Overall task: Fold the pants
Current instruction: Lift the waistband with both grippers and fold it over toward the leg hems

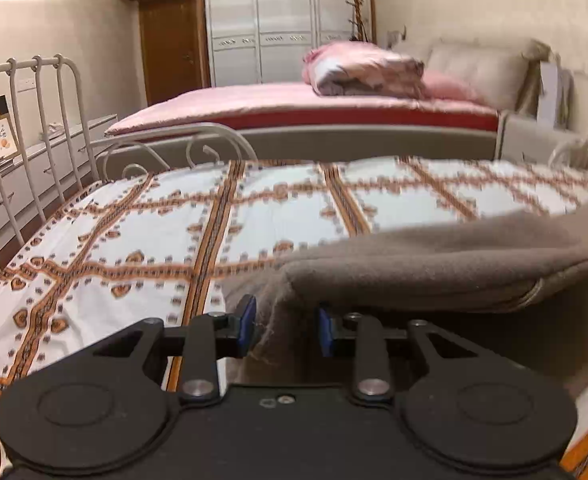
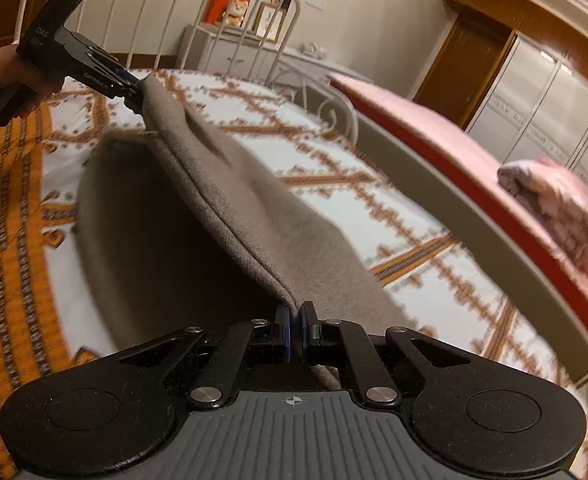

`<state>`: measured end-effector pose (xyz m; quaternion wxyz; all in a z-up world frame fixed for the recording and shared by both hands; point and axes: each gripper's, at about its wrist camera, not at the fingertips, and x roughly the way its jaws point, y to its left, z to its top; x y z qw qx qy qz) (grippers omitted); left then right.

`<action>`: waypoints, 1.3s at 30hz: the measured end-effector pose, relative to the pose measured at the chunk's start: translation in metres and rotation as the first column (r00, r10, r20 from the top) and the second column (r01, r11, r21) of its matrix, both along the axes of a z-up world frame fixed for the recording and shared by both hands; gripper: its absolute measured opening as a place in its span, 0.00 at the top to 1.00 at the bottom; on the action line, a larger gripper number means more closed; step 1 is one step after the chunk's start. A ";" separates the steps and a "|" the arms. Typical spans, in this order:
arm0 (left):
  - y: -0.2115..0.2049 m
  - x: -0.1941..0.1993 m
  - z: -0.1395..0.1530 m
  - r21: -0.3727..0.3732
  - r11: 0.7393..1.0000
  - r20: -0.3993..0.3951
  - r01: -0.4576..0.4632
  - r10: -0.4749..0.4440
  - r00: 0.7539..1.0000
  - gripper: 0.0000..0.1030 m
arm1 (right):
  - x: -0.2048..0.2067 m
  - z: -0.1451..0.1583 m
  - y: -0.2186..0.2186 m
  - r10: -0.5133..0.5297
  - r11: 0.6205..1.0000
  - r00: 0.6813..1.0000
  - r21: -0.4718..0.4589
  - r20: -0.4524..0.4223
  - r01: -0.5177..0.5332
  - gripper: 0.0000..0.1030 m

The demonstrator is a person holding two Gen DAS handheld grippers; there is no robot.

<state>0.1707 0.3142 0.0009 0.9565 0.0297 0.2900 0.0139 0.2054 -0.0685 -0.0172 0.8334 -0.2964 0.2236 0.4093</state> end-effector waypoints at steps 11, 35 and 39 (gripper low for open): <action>0.006 -0.045 -0.023 -0.002 0.991 -0.124 -0.132 0.131 0.984 0.68 | -0.033 -0.047 -0.014 -0.063 0.998 0.998 -0.016 -0.002 0.063 0.93; 0.035 -0.030 -0.034 -0.680 0.665 -0.250 -0.310 0.187 0.950 0.66 | 0.033 -0.061 -0.138 -0.343 0.598 0.633 0.358 -0.694 0.717 0.52; 0.041 -0.024 -0.043 -0.721 0.609 -0.263 -0.331 0.201 0.943 0.66 | 0.046 -0.069 -0.148 -0.266 0.515 0.570 0.385 -0.778 0.766 0.52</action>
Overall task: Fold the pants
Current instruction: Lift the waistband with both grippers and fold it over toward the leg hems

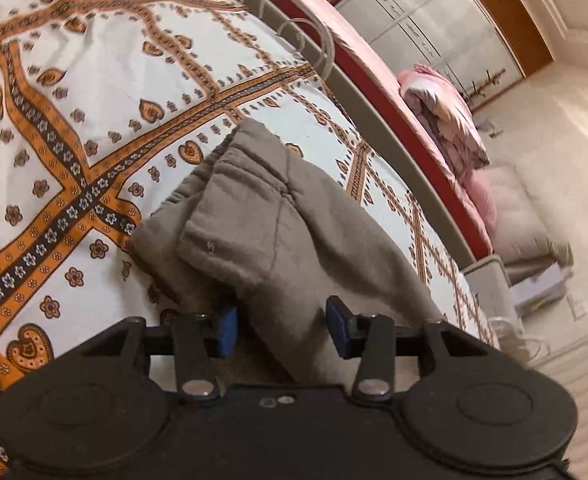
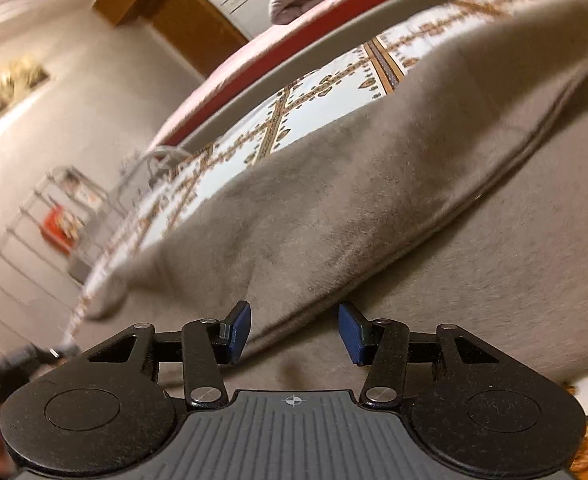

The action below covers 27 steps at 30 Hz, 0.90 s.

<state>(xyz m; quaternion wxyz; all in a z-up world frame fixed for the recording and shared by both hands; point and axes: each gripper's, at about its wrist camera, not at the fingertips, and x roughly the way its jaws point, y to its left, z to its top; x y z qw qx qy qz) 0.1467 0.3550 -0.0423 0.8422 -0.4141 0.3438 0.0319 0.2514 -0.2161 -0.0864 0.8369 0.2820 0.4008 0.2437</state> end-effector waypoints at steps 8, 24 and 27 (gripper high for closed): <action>0.006 0.009 -0.005 -0.010 0.999 0.014 -0.038 0.038 0.999 0.66 | 0.023 -0.004 -0.004 -0.044 0.997 0.998 0.058 -0.055 0.047 0.84; 0.003 0.000 0.027 0.168 0.984 0.110 -0.067 0.049 0.993 0.80 | 0.004 0.036 0.010 0.032 0.999 0.994 -0.010 0.106 -0.031 0.88; 0.007 0.004 0.019 0.159 0.985 0.076 -0.067 0.056 0.996 0.80 | 0.003 0.032 0.015 0.046 0.998 0.994 -0.047 0.094 -0.042 0.88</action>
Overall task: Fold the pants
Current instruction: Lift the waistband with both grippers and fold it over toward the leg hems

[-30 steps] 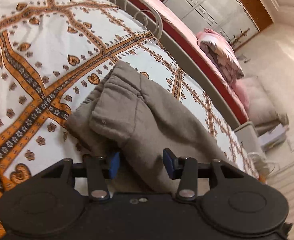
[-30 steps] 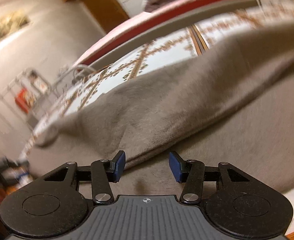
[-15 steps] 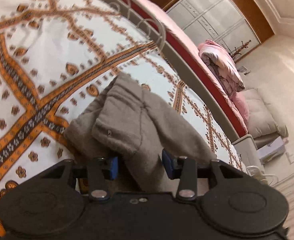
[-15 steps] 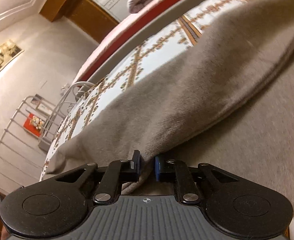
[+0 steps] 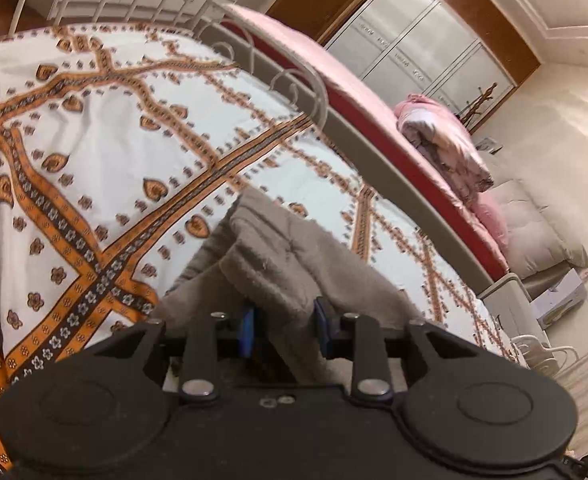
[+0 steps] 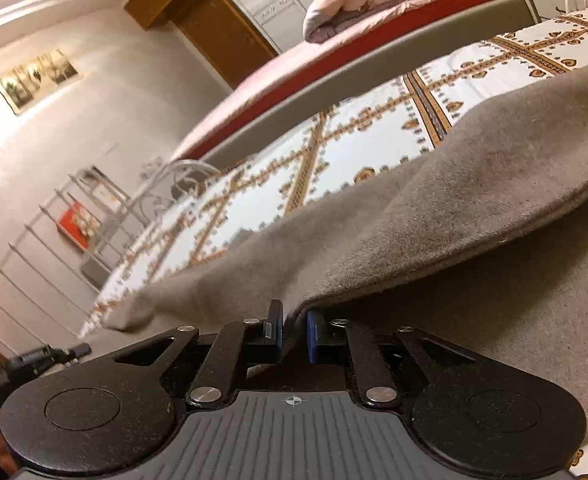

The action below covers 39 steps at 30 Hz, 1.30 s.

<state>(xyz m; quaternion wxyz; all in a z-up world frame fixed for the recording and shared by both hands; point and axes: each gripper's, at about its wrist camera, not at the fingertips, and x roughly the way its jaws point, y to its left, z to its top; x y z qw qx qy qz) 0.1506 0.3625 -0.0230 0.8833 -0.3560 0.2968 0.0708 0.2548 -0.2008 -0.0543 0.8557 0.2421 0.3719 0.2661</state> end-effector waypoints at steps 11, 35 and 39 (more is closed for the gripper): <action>0.010 0.007 -0.013 -0.012 1.000 -0.007 -0.022 0.022 1.000 0.80 | 0.015 -0.029 0.000 -0.045 0.999 0.993 0.015 -0.113 0.047 0.93; 0.017 -0.002 -0.011 0.143 0.989 -0.059 0.031 -0.023 0.998 0.82 | -0.025 -0.036 0.013 0.079 0.996 0.996 -0.048 -0.037 -0.081 0.94; 0.014 -0.007 0.003 0.152 0.988 0.039 0.032 -0.039 0.998 0.82 | -0.033 -0.024 0.008 0.082 0.996 0.997 -0.035 0.002 -0.082 0.94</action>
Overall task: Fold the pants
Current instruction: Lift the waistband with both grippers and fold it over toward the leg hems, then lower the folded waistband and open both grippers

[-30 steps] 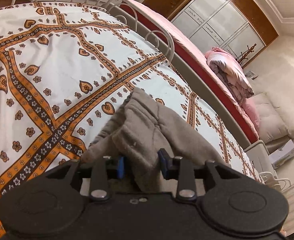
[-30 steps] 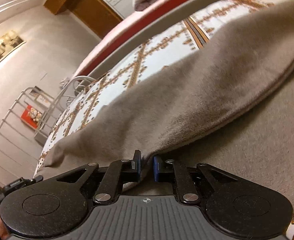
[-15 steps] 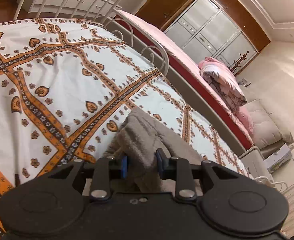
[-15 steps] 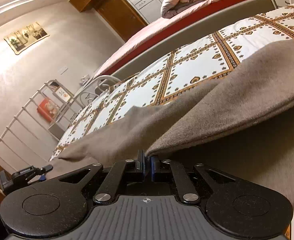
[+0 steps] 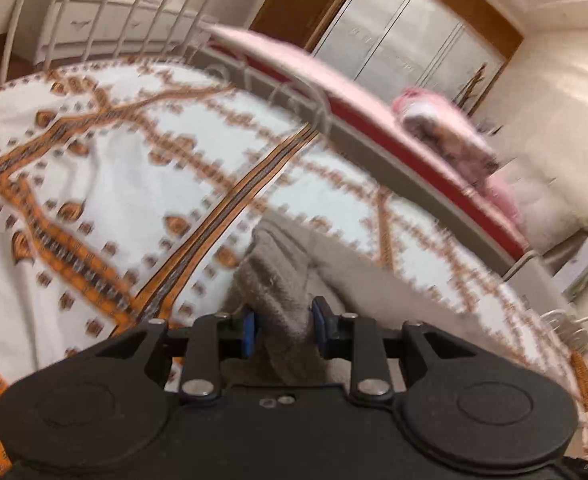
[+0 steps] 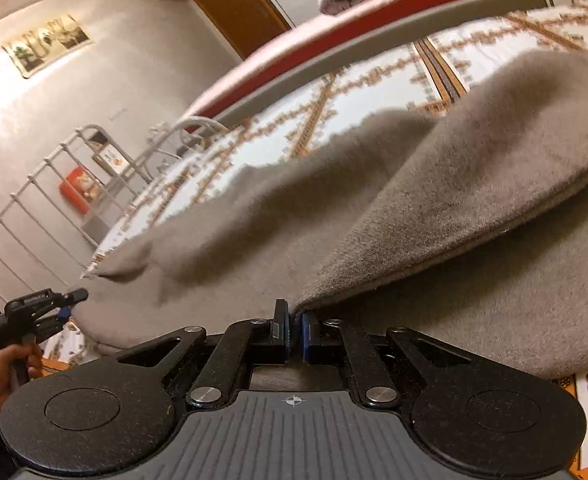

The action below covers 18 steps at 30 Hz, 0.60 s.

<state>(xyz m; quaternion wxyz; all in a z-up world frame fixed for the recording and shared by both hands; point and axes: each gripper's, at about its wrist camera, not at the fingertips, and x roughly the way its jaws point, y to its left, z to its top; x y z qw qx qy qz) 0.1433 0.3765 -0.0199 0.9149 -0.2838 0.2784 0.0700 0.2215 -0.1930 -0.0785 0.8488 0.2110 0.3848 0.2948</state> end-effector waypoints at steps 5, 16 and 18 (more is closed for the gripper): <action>-0.006 0.010 -0.010 0.068 0.998 -0.113 0.015 -0.007 0.994 0.78 | -0.002 -0.009 0.001 0.008 1.000 0.999 -0.029 -0.037 -0.009 0.94; 0.013 -0.037 0.012 -0.001 0.983 -0.015 -0.184 0.184 0.983 0.49 | -0.009 0.002 -0.020 -0.022 1.000 0.999 0.013 -0.030 0.022 0.90; 0.007 -0.041 0.021 -0.008 0.988 0.011 -0.154 0.154 0.988 0.49 | -0.013 0.007 -0.025 -0.032 0.999 0.999 0.012 -0.012 0.032 0.90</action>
